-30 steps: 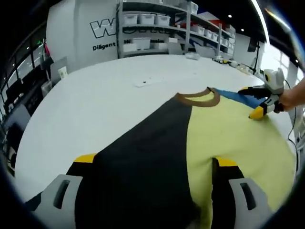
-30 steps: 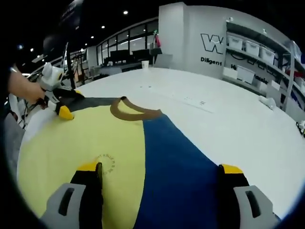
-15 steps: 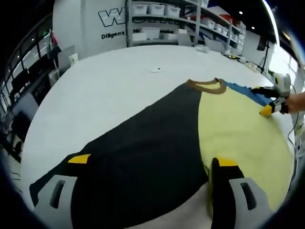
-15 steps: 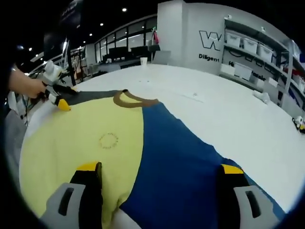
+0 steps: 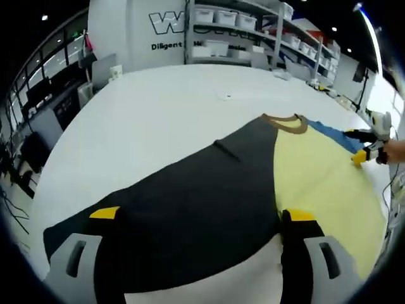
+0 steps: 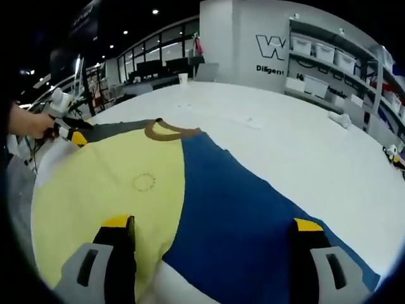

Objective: Fold the garment on the visible template until the final outline fits inside the template.

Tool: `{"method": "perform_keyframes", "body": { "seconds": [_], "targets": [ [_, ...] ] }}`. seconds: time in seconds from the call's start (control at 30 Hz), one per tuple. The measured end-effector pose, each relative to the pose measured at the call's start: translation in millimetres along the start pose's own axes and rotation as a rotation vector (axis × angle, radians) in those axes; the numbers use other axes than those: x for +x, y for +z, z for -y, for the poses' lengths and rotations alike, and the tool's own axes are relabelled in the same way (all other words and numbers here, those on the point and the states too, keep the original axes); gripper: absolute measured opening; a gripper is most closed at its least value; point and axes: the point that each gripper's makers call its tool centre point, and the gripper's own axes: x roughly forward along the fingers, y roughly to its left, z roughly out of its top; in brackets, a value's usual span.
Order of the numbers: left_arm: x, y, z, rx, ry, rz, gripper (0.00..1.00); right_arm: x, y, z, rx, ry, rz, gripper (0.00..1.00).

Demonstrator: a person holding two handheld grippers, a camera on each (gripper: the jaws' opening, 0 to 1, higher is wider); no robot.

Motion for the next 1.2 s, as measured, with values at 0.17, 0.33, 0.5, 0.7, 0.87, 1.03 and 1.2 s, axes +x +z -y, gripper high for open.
{"method": "perform_keyframes", "body": {
  "seconds": [0.17, 0.33, 0.5, 0.7, 0.87, 1.03, 1.2],
  "targets": [
    [-0.4, 4.6, 0.5, 0.043, 0.001, 0.105, 1.00, 4.1, -7.2, 4.5, -0.058, -0.032, 0.062, 1.00],
    [-1.7, 2.8, -3.1, 0.043, -0.006, 0.155, 1.00, -7.7, -9.0, 8.1, -0.071, -0.020, 0.131, 1.00],
    [-1.9, 3.4, -6.9, 0.048, -0.012, 0.173, 1.00, -10.7, -12.9, 16.2, -0.072, -0.017, 0.143, 1.00],
    [-6.3, -3.5, -11.3, 0.042, -0.007, 0.083, 1.00, -22.0, -17.4, 25.8, -0.049, -0.029, 0.070, 1.00],
    [-15.0, 7.0, -19.6, 0.031, -0.005, 0.107, 1.00, -44.0, -15.5, 64.8, 0.073, -0.111, 0.127, 1.00],
    [-19.1, 7.7, -44.1, -0.011, 0.029, 0.103, 1.00, -61.4, -37.9, 108.3, 0.177, -0.196, 0.096, 1.00],
    [-21.1, -12.0, -86.6, -0.120, 0.089, 0.050, 1.00, -76.9, -57.1, 130.9, 0.156, -0.249, 0.068, 1.00]
  ]
}}
